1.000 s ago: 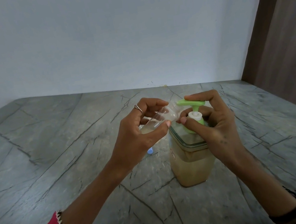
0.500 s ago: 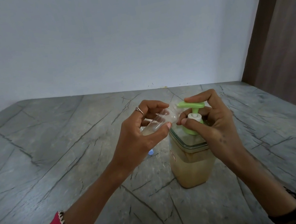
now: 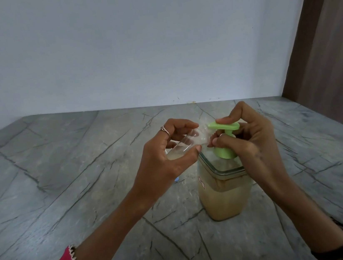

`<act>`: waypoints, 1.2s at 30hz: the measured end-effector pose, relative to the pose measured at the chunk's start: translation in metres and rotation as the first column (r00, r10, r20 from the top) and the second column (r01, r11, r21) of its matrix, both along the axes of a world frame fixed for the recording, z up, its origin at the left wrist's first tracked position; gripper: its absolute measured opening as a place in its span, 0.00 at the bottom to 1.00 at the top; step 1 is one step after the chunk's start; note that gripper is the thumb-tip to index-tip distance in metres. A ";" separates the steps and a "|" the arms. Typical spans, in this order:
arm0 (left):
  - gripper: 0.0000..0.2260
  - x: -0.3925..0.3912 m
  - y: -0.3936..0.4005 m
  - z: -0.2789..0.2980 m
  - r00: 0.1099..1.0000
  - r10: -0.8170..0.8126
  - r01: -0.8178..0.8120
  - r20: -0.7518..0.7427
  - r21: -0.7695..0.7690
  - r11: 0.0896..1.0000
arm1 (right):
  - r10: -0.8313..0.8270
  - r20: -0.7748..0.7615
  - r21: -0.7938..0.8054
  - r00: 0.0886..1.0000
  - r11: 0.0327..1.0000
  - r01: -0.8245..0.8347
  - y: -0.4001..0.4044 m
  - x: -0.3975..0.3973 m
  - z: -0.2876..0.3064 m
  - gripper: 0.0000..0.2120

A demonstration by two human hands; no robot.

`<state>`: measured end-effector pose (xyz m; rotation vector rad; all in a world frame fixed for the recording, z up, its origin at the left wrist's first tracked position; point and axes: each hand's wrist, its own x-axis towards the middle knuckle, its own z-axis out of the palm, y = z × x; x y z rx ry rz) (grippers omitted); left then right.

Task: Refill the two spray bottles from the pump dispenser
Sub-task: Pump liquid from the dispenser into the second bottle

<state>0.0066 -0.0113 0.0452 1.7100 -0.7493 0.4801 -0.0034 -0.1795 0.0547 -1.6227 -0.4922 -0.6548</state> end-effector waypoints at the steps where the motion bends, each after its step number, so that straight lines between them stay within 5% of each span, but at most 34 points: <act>1: 0.13 0.001 0.001 0.000 1.000 0.006 -0.006 -0.004 -0.007 1.000 | 0.011 0.003 -0.004 1.000 1.000 -0.011 0.001 0.000 -0.001 0.09; 15: 0.14 0.001 0.001 0.002 1.000 0.028 -0.028 0.003 0.000 1.000 | 0.159 0.013 -0.272 0.987 0.951 -0.149 -0.012 -0.001 -0.013 0.29; 36: 0.12 0.001 0.001 0.000 1.000 0.010 -0.010 0.006 0.022 1.000 | 0.098 0.000 -0.026 0.995 0.995 -0.098 -0.004 0.001 -0.010 0.11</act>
